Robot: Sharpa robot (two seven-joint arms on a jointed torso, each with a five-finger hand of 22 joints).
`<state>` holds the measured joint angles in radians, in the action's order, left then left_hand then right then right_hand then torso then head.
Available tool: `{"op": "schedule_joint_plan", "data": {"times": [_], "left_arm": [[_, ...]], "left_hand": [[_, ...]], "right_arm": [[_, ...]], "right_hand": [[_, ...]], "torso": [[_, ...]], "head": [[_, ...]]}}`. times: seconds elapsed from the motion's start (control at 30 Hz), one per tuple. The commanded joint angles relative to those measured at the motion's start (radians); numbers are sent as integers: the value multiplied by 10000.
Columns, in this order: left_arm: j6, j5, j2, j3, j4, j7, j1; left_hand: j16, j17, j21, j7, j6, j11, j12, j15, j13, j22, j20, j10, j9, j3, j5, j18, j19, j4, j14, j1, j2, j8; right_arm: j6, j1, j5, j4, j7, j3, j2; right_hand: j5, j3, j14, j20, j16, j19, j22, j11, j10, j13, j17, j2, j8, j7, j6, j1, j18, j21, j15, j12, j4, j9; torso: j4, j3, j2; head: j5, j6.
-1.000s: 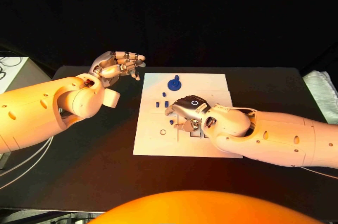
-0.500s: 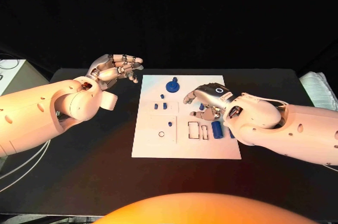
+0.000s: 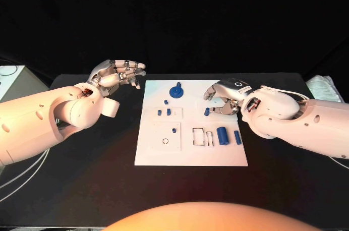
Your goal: Assemble the parts on the task board
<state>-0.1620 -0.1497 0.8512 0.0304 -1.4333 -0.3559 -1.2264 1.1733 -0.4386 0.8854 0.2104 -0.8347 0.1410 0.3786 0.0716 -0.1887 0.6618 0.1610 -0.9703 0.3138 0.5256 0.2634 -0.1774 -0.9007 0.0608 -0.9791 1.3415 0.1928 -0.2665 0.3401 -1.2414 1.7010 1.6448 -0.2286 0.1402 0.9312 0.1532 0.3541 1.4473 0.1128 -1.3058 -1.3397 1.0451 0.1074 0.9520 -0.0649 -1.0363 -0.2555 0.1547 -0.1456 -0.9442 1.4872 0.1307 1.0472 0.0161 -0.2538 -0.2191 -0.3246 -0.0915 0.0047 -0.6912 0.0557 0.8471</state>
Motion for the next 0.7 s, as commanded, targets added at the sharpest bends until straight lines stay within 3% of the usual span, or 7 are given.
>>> {"op": "schedule_joint_plan", "data": {"times": [0.03, 0.33, 0.57, 0.7], "left_arm": [[202, 47, -13, -8, -7, -32, -3], [277, 50, -5, -8, -8, 61, -3], [279, 51, 6, -8, 0, 78, -3], [282, 51, 6, -8, 1, 87, -3]], "left_hand": [[-64, 17, -34, 37, 69, 23, 33, -8, -9, -8, 38, 56, -9, -39, 30, -62, -5, 25, 78, 6, -6, -34], [-64, 19, -41, 36, 74, 23, 58, -8, -15, -13, 39, 64, -10, -42, 29, -63, -10, 29, 78, 11, -10, -46], [-64, 19, -41, 36, 74, 23, 58, -8, -15, -13, 39, 64, -10, -42, 29, -63, -10, 29, 78, 11, -10, -46], [-64, 20, -46, 38, 79, 24, 69, -6, -18, -16, 40, 72, -10, -48, 27, -63, -11, 38, 79, 4, -11, -52]], "right_arm": [[-742, -13, -58, -160, 102, -5, -102], [-1277, 29, -50, -432, 70, 3, -316], [-1312, 48, -146, -448, 85, 4, -374], [-1268, 64, -264, -421, 106, 6, -402]], "right_hand": [[-11, -32, 4, 23, 18, 38, -14, -10, -81, 3, -1, -52, -51, 87, 11, -18, -119, -42, 41, 37, -56, 9], [16, -25, 42, 11, -41, -20, 96, -49, 98, -25, -81, 17, -8, 84, -115, 22, -134, 49, 17, -61, -63, -8], [53, 125, 150, -65, -158, -184, 376, -121, 441, -30, -243, 70, 77, 48, -382, -10, -186, 305, -37, -163, -116, -37], [85, 556, 326, -170, -398, -490, 921, -215, 1062, -35, -671, 80, 160, 60, -673, -85, -303, 840, -119, -152, -198, -70]], "torso": [[-2, 1, -15], [-6, -5, -14], [-1, -3, -8], [3, -8, -7]], "head": [[3, 3], [0, 47], [-21, 77], [-29, 99]]}}
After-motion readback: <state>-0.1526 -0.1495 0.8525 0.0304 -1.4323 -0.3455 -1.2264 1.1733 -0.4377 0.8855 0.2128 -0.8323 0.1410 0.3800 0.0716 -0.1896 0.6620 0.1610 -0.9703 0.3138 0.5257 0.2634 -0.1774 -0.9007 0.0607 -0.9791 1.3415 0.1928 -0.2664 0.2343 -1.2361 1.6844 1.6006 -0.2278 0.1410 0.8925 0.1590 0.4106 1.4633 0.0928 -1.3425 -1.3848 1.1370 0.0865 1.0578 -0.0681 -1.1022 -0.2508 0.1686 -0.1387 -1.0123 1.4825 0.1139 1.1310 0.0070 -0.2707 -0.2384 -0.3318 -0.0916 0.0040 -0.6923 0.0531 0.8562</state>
